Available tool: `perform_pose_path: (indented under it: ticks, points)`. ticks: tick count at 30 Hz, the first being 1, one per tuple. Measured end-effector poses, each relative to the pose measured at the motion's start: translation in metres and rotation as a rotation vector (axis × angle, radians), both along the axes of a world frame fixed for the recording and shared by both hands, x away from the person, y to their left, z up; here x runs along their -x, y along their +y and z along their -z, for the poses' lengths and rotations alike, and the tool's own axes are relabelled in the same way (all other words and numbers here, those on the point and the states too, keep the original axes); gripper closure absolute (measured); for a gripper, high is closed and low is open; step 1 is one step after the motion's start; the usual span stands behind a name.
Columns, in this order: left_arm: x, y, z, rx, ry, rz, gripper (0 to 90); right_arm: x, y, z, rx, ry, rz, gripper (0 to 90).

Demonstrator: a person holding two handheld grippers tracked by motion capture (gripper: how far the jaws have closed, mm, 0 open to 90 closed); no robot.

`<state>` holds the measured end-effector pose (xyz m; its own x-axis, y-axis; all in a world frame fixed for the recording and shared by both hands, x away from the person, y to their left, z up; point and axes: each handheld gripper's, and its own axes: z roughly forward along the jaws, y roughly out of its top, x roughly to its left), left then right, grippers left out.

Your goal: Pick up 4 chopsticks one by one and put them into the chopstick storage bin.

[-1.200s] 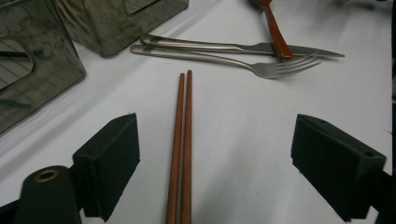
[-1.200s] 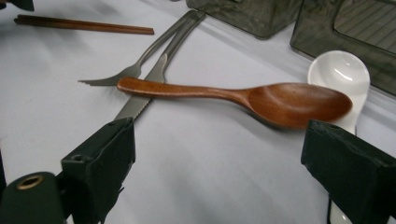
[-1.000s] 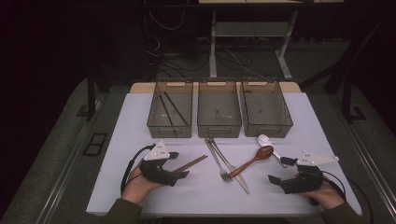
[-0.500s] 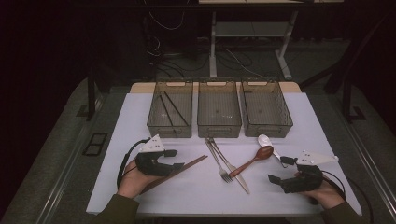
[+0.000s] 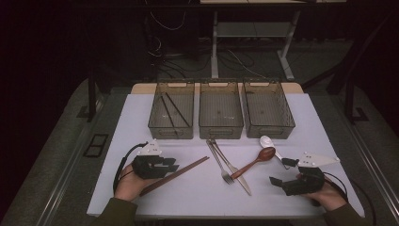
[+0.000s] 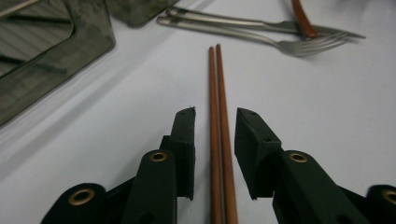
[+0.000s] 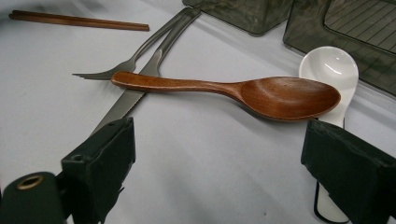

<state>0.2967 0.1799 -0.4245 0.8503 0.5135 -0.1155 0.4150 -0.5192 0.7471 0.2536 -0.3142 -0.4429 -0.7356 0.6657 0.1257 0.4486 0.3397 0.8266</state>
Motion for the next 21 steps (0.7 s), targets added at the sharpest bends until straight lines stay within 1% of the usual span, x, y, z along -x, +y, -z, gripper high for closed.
perform_pose_path:
  ticks: [1,4,5,8,13,14,15,17,18,19,21]
  points:
    - [0.000,0.001,0.001,-0.005,0.002,0.001,69.7,0.000,0.000,0.000,0.003,-0.003,-0.001,9.9]
    - [-0.001,0.003,0.003,0.002,0.016,-0.005,73.7,0.000,0.000,0.000,0.004,-0.003,-0.001,9.9]
    - [-0.001,0.004,0.003,-0.005,0.025,-0.008,74.5,0.000,0.001,0.000,0.004,-0.003,-0.002,9.9]
    - [-0.001,0.005,0.005,-0.006,0.038,-0.007,76.3,0.000,0.001,0.000,0.005,0.000,-0.001,9.9]
    - [-0.001,0.006,0.009,-0.013,0.062,0.004,79.0,0.000,0.000,0.000,0.003,0.001,-0.002,9.9]
    - [-0.002,0.006,0.010,-0.015,0.062,0.008,79.4,0.000,0.001,0.000,0.004,0.002,-0.003,9.9]
    - [-0.001,0.006,0.011,-0.017,0.071,0.003,79.7,0.000,0.001,0.000,0.004,0.003,-0.003,9.9]
    - [-0.001,0.006,0.012,-0.026,0.070,0.014,80.2,0.000,0.001,0.000,0.003,0.002,-0.004,9.9]
    - [0.000,0.006,0.013,-0.026,0.079,0.010,80.3,0.000,0.001,0.000,0.004,0.002,-0.004,9.9]
    - [-0.001,0.006,0.014,-0.032,0.079,0.018,80.8,0.000,0.001,0.000,0.004,0.003,-0.003,9.8]
    - [0.000,0.006,0.015,-0.034,0.085,0.013,81.2,0.000,0.000,0.000,0.004,0.004,-0.002,9.9]
